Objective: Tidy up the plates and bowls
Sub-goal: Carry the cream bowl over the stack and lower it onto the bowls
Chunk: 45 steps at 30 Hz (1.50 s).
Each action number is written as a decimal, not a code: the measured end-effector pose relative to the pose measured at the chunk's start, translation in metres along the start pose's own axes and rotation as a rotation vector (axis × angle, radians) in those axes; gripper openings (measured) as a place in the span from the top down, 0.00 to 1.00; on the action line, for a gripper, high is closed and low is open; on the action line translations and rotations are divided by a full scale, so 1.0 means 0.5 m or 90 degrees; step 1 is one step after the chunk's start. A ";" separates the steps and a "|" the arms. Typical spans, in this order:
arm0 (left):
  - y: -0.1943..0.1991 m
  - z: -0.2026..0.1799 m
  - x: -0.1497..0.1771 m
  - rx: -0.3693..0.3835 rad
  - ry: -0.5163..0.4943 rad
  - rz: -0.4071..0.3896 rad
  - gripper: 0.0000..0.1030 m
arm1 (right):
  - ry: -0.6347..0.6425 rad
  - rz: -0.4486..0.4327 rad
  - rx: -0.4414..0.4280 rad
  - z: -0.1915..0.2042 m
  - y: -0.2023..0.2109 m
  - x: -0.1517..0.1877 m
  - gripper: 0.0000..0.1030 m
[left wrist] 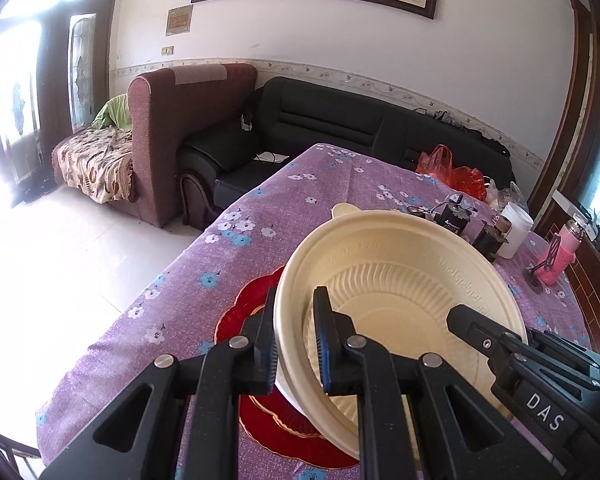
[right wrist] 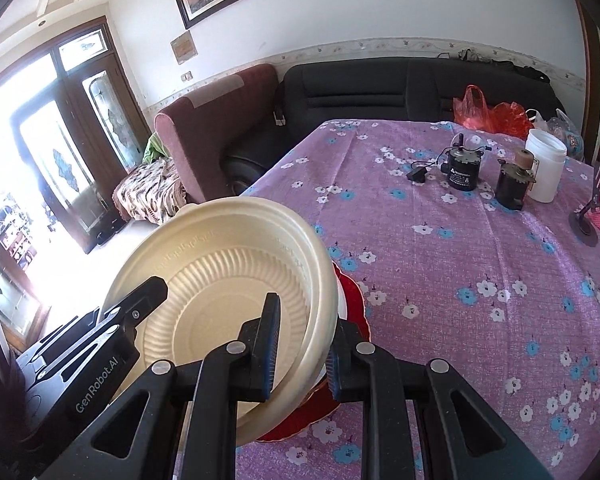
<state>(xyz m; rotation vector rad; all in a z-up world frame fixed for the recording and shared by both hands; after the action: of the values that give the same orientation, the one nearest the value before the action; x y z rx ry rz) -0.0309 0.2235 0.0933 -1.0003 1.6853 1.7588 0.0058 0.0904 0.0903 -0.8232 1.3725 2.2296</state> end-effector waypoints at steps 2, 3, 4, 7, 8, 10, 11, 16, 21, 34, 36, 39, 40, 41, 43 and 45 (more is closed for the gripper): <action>-0.001 0.004 0.001 0.001 0.003 -0.001 0.87 | 0.004 -0.001 0.003 0.003 -0.004 -0.001 0.78; -0.002 0.005 0.001 0.001 0.004 -0.003 0.87 | 0.005 -0.002 0.004 0.005 -0.004 -0.001 0.78; -0.005 0.008 -0.003 0.002 0.004 -0.003 0.87 | 0.007 -0.003 0.005 0.007 -0.004 -0.001 0.78; -0.009 0.008 -0.016 0.002 -0.001 -0.007 0.87 | 0.010 -0.006 0.007 0.013 -0.005 -0.008 0.78; -0.010 0.008 -0.023 0.002 -0.003 -0.011 0.87 | 0.010 -0.008 0.008 0.014 -0.005 -0.012 0.78; -0.008 0.011 -0.039 -0.004 -0.011 -0.023 0.87 | 0.012 -0.012 0.008 0.018 -0.005 -0.023 0.78; -0.007 0.011 -0.045 -0.007 -0.015 -0.029 0.86 | 0.014 -0.015 0.008 0.022 -0.004 -0.029 0.78; -0.021 0.015 -0.049 -0.017 -0.019 -0.027 0.85 | 0.020 -0.013 0.012 0.035 -0.013 -0.040 0.78; -0.038 0.016 -0.031 -0.018 -0.017 -0.010 0.85 | 0.011 0.004 0.013 0.026 -0.034 -0.025 0.78; -0.080 0.011 -0.002 -0.039 -0.026 0.017 0.83 | 0.019 0.031 0.036 0.010 -0.087 0.003 0.78; -0.081 0.016 0.001 -0.041 -0.019 0.015 0.78 | 0.027 0.035 0.046 0.009 -0.097 0.008 0.78; -0.072 0.029 -0.002 -0.027 0.006 0.000 0.68 | 0.039 0.033 0.060 0.010 -0.107 0.015 0.79; -0.067 0.034 -0.002 -0.023 0.015 -0.005 0.66 | 0.044 0.031 0.065 0.012 -0.108 0.016 0.79; -0.062 0.039 -0.003 -0.020 0.023 -0.010 0.64 | 0.046 0.030 0.066 0.012 -0.108 0.016 0.79; -0.051 0.050 -0.004 -0.016 0.037 -0.019 0.63 | 0.048 0.030 0.069 0.014 -0.109 0.015 0.79; -0.037 0.062 -0.003 -0.012 0.052 -0.028 0.57 | 0.053 0.030 0.072 0.014 -0.111 0.015 0.79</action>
<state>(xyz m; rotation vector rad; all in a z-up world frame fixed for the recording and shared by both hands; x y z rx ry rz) -0.0205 0.2561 0.0821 -1.1226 1.6852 1.7306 0.0316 0.1215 0.0509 -0.8611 1.5559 2.1513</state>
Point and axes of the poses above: each gripper's, at about its wrist camera, not at the fingertips, and y roughly against the way its jaws point, z to its left, x to its underside, the point moved 3 cm from there along -y, roughly the way its jaws point, and after that the axes turned 9 degrees about -y, right-handed, at the moved point
